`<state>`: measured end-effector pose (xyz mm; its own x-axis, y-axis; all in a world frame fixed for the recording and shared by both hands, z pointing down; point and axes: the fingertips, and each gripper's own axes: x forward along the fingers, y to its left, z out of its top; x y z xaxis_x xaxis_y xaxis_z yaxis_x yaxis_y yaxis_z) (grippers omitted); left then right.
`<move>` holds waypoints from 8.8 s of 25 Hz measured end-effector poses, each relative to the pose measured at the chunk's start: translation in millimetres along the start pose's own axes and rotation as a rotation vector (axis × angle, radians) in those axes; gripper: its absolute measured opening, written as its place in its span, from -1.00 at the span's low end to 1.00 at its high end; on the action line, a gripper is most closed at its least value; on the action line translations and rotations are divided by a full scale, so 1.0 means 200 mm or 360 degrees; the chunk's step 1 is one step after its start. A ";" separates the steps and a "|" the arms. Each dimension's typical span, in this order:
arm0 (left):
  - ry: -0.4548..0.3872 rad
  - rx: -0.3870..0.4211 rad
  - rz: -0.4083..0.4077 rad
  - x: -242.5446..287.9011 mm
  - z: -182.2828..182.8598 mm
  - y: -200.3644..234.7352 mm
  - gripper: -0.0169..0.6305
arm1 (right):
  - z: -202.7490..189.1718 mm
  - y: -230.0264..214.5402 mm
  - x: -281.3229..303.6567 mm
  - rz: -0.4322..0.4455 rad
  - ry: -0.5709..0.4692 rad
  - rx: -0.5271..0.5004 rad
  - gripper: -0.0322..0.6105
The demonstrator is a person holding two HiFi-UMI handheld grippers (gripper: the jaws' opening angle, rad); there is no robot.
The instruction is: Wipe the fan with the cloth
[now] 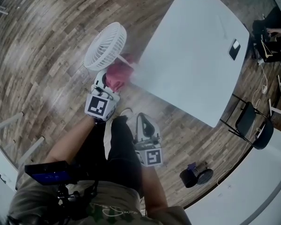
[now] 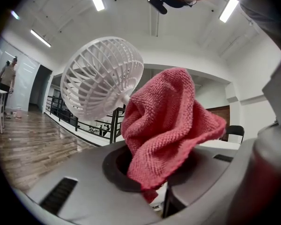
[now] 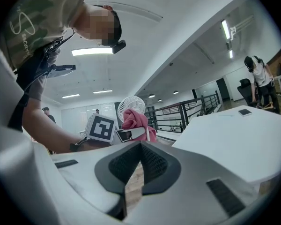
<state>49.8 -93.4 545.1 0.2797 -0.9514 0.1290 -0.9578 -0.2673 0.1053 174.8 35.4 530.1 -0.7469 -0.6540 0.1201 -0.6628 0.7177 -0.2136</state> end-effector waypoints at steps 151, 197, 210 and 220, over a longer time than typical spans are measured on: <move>-0.0134 0.0076 -0.0078 0.12 0.08 0.10 -0.70 | -0.11 -0.09 0.29 -0.0145 0.0029 -0.0148 -0.91; 0.0089 0.0099 -0.0071 0.18 -0.29 0.21 -0.69 | -0.21 -0.17 0.21 -0.0204 0.0066 -0.0101 -0.91; 0.0139 0.0060 -0.0034 0.16 -0.32 0.28 -0.69 | -0.21 -0.17 0.19 -0.0219 0.0059 -0.0113 -0.91; -0.0015 -0.0292 -0.0172 0.15 -0.11 0.21 -0.69 | -0.25 -0.15 0.19 -0.0205 0.0087 -0.0114 -0.91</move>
<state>19.9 -130.6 574.3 0.3789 -0.9203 0.0978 -0.8940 -0.3366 0.2959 162.7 1.2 589.2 -0.6561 -0.7291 0.1949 -0.7539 0.6453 -0.1236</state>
